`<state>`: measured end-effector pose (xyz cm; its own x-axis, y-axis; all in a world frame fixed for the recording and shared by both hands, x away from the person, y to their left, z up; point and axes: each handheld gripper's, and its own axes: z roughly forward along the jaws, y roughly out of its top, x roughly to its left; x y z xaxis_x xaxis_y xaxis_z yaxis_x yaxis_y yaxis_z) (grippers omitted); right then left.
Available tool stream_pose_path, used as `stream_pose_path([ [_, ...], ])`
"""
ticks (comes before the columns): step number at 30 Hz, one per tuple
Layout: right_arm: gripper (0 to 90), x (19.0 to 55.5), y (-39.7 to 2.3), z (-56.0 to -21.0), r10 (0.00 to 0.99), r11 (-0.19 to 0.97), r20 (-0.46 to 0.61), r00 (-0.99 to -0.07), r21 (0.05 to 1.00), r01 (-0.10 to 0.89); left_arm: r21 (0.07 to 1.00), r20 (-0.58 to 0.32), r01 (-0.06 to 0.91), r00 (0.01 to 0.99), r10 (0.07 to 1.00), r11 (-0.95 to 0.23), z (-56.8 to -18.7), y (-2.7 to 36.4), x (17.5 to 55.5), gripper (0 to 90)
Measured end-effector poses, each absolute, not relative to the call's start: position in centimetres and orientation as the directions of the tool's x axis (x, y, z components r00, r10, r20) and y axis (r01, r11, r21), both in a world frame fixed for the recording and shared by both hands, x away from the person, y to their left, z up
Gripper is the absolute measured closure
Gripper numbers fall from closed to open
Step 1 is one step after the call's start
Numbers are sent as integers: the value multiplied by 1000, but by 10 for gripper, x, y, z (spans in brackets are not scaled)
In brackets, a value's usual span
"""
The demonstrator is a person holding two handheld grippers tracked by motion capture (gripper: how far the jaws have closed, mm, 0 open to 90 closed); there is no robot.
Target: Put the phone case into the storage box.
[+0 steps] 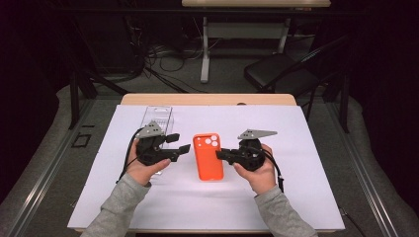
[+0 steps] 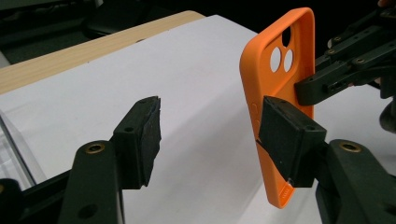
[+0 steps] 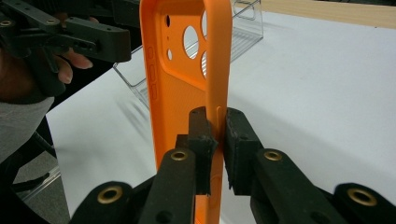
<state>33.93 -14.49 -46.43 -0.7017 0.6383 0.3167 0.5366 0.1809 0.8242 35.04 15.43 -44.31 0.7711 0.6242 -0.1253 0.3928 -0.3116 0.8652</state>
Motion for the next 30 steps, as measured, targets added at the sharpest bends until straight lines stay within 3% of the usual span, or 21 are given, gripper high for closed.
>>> stream_pose_path([
  [13, 823, 336, -138, -467, 652, 188, 304, -695, 823, 536, 865, -86, 382, 752, 653, -325, -440, 153, 347, 348],
  [30, 823, 332, -130, -473, 680, 173, 296, -671, 824, 539, 875, -56, 353, 755, 653, -332, -435, 150, 342, 363],
])
